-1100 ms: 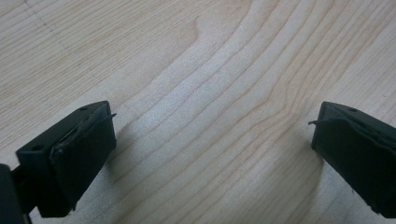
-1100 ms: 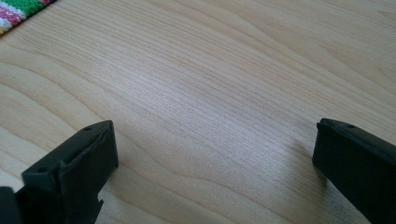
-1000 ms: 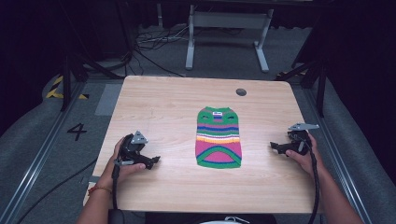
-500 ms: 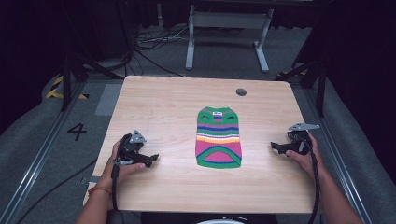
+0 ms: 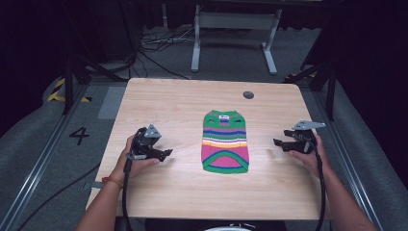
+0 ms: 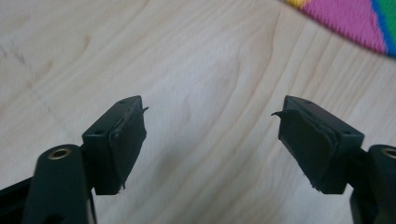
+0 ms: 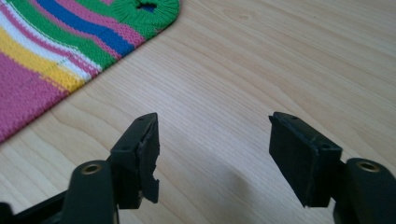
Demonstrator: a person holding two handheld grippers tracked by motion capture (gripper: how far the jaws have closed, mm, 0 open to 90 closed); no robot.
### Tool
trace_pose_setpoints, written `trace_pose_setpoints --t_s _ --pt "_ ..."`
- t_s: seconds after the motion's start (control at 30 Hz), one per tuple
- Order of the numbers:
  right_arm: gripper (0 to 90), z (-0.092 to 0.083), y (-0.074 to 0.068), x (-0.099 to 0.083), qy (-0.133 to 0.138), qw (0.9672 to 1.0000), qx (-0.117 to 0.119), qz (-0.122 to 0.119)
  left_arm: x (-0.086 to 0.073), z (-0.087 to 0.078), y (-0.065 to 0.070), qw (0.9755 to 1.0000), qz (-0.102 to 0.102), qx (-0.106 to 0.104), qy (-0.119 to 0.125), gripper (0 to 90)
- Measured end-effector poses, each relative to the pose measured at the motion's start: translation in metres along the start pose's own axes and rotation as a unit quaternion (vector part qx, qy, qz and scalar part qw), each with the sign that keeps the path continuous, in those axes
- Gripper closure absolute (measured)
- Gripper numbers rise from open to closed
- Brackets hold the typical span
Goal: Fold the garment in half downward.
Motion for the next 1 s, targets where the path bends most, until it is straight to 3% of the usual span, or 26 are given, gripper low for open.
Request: trace_pose_setpoints --t_s 0.13,0.37,0.5,0.6,0.67,0.77,0.93,1.0 --pt "37.9 0.012 -0.004 0.017 0.001 0.9999 0.014 0.004 0.019 0.017 -0.001 0.9999 0.012 -0.007 0.007 27.5" --pt "45.9 0.046 -0.013 0.048 0.008 0.999 0.041 -0.016 0.046 0.05 -0.008 0.9994 0.015 -0.012 0.028 32.1" --pt "48.2 0.062 -0.016 0.061 0.008 0.9986 0.047 -0.026 0.058 0.068 -0.013 0.9991 0.011 -0.018 0.036 33.4" --pt "50.5 0.08 -0.018 0.072 0.005 0.9983 0.051 -0.028 0.066 0.085 -0.02 0.9991 -0.005 -0.019 0.038 34.6" --pt "51.9 0.09 -0.019 0.076 0.002 0.9981 0.054 -0.03 0.07 0.094 -0.023 0.9993 -0.004 -0.013 0.036 36.4" --pt "52.9 0.106 -0.022 0.079 -0.008 0.998 0.056 -0.029 0.076 0.105 -0.025 0.999 -0.017 -0.021 0.037 38.4" --pt "54.8 0.122 -0.025 0.081 -0.009 0.9978 0.059 -0.03 0.089 0.126 -0.022 0.9992 -0.01 -0.025 0.03 39.1" --pt "55.8 0.13 -0.024 0.081 -0.012 0.998 0.058 -0.019 0.093 0.136 -0.021 0.999 -0.013 -0.027 0.033 39.3"
Point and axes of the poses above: each handheld gripper's, and its own axes: z roughly forward along the jaws, x roughly out of its top, y roughly to its right, the point moved 1 cm from there along z, roughly forward along the jaws, and after that the axes turned 13 degrees about y, right-handed, at the moved point
